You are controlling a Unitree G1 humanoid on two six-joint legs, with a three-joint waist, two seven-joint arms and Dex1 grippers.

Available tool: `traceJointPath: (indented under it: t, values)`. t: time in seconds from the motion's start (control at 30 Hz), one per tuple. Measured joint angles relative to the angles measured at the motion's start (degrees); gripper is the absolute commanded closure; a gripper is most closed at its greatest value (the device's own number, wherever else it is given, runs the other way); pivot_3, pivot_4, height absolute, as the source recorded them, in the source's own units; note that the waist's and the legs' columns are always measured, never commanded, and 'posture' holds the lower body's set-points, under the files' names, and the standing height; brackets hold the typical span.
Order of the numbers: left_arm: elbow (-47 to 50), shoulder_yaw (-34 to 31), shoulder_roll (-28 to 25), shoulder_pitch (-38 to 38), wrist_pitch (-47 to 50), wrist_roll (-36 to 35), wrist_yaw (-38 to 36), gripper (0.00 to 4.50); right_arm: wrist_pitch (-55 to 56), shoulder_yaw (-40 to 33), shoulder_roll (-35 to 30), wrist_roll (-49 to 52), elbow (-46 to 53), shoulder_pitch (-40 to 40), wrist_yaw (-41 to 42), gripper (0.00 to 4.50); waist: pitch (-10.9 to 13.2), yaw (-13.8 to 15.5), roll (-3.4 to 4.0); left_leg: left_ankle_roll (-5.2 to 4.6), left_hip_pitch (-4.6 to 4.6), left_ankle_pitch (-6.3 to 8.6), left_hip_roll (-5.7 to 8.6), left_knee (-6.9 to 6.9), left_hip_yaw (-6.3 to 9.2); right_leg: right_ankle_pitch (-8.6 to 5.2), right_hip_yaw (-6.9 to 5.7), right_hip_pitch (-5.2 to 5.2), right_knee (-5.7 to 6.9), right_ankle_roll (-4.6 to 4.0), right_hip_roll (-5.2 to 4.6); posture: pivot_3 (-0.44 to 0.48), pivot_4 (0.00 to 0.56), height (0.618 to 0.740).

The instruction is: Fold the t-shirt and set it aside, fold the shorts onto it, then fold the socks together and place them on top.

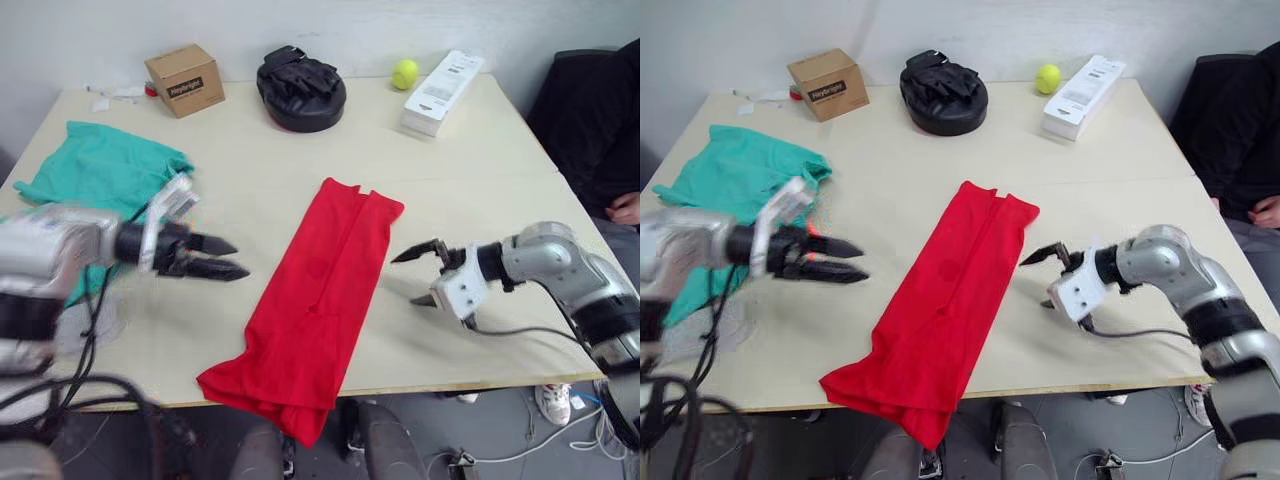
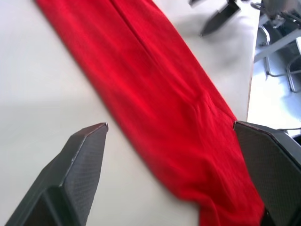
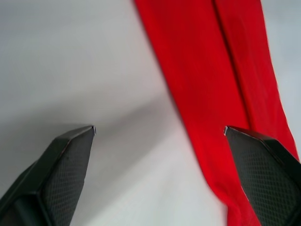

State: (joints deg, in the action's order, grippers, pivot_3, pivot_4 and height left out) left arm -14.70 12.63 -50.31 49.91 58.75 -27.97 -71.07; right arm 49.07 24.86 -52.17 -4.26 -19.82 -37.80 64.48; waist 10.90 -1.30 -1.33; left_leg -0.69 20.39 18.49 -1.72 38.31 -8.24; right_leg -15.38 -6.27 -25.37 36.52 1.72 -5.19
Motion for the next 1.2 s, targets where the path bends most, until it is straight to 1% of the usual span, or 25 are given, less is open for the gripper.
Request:
traceJointPath:
  t: [0.07,0.1,0.17,0.23,0.37,0.53,0.57,0.6,0.7,0.9,0.97,1.0,1.03,1.07,1.2]
  values:
    - [-9.63,4.3,5.83,5.99,-2.67,4.13,-0.33,0.02,-1.7,0.18,0.35,1.65,7.33,4.17,0.41,0.0,0.05,-0.17,-0.08,0.01,0.0,0.0,-0.05,0.01,-0.05,0.0,0.06,-0.03,0.01,0.0,0.07,0.0,0.15,0.74]
    - [-16.19,5.73,9.55,9.29,-4.01,6.28,-0.23,0.02,-2.59,0.35,0.45,1.94,10.82,6.23,0.57,0.0,0.08,-0.1,-0.13,0.0,0.02,0.0,-0.06,0.02,-0.05,0.0,0.05,-0.04,-0.02,0.0,0.1,0.0,0.15,0.74]
    - [-25.49,6.77,14.67,13.53,-6.19,9.04,-0.19,0.02,-3.96,0.85,0.91,1.89,15.01,8.1,0.67,0.0,0.15,-0.3,-0.26,0.0,0.02,0.01,-0.09,0.02,-0.11,0.0,0.11,-0.1,-0.01,0.0,0.13,0.0,0.15,0.74]
    - [-33.94,7.32,18.7,16.85,-9.29,11.97,-0.16,0.02,-5.42,0.88,1.34,1.03,17.62,8.98,0.53,0.0,0.2,-0.4,-0.35,0.01,0.0,0.01,-0.12,0.01,-0.14,0.0,0.15,-0.11,-0.03,0.0,0.19,0.0,0.15,0.74]
    - [-44.17,7.39,22.66,19.62,-14.69,16.48,0.57,0.02,-7.96,0.83,3.68,-0.61,19.16,9.27,-0.41,0.0,0.23,-0.28,-0.42,0.03,-0.03,0.01,-0.22,0.03,-0.11,0.0,0.14,-0.11,-0.01,0.0,0.26,0.0,0.15,0.74]
    - [-49.09,6.23,25.44,21.42,-18.4,20.19,0.88,0.02,-9.24,0.99,8.31,-3.51,19.32,9.26,-2.18,0.0,0.19,0.09,-0.46,0.01,-0.02,0.05,-0.19,0.4,-0.06,0.0,0.13,-0.03,0.2,-0.01,0.16,0.0,0.15,0.74]
    - [-49.46,5.8,25.8,21.42,-18.79,20.58,1.11,0.42,-9.33,1.03,9.26,-4.2,19.23,9.24,-2.62,0.0,0.17,0.19,-0.49,0.01,-0.03,0.07,-0.19,0.48,-0.03,0.0,0.11,-0.01,0.26,-0.01,0.13,0.0,0.15,0.74]
    - [-50.04,5.23,26.32,21.55,-19.14,21.04,1.73,0.6,-9.53,1.15,10.34,-4.85,19.14,9.21,-3.11,0.0,0.16,0.32,-0.5,0.01,-0.03,0.1,-0.19,0.57,-0.02,0.0,0.11,-0.01,0.31,-0.01,0.12,0.0,0.15,0.74]
    - [-51.41,3.66,27.41,21.68,-19.39,22.0,3.05,1.6,-9.37,1.57,12.32,-6.49,17.98,9.11,-4.38,0.63,0.14,0.75,-0.54,-0.02,-0.03,0.14,-0.18,0.64,-0.03,0.0,0.11,0.0,0.37,-0.01,0.08,0.0,0.15,0.74]
    - [-51.66,2.97,28.17,21.16,-18.54,24.19,2.67,3.65,-7.26,2.34,12.4,-8.26,15.52,9.12,-5.19,2.78,0.14,1.06,-0.55,-0.04,-0.02,0.15,-0.17,0.66,-0.04,0.0,0.11,0.0,0.4,-0.01,0.08,0.0,0.15,0.74]
    - [-52.39,2.03,28.2,21.0,-17.93,24.52,2.81,4.28,-7.02,2.35,12.4,-8.68,14.93,9.11,-5.19,3.48,0.14,1.06,-0.55,-0.04,-0.01,0.15,-0.17,0.66,-0.05,0.0,0.1,0.0,0.4,-0.01,0.08,0.0,0.15,0.74]
    - [-52.92,1.64,28.19,20.97,-17.63,24.57,3.01,4.5,-6.86,2.35,12.4,-8.87,14.66,9.1,-5.18,3.85,0.14,1.06,-0.55,-0.04,0.0,0.15,-0.17,0.66,-0.04,0.0,0.1,0.0,0.39,-0.01,0.08,0.0,0.15,0.74]
    - [-53.08,1.25,28.19,20.9,-17.54,24.59,3.29,4.5,-6.72,2.35,12.39,-8.94,14.04,8.99,-5.18,4.24,0.14,1.05,-0.55,-0.04,0.0,0.15,-0.17,0.66,-0.04,0.0,0.09,0.0,0.39,-0.01,0.08,0.0,0.15,0.74]
    - [-53.1,1.06,28.2,20.82,-17.58,24.66,3.45,4.5,-6.62,2.35,12.39,-9.0,13.38,8.83,-5.18,4.46,0.14,1.05,-0.55,-0.04,0.0,0.15,-0.17,0.66,-0.04,0.0,0.09,-0.01,0.39,-0.01,0.08,0.0,0.15,0.74]
    - [-52.33,-0.36,27.86,19.68,-17.73,24.71,3.3,4.5,-4.75,2.31,11.87,-9.0,11.11,7.43,-5.14,4.46,0.14,1.02,-0.55,-0.04,-0.01,0.15,-0.17,0.66,-0.04,0.0,0.09,0.0,0.4,-0.01,0.08,0.0,0.15,0.74]
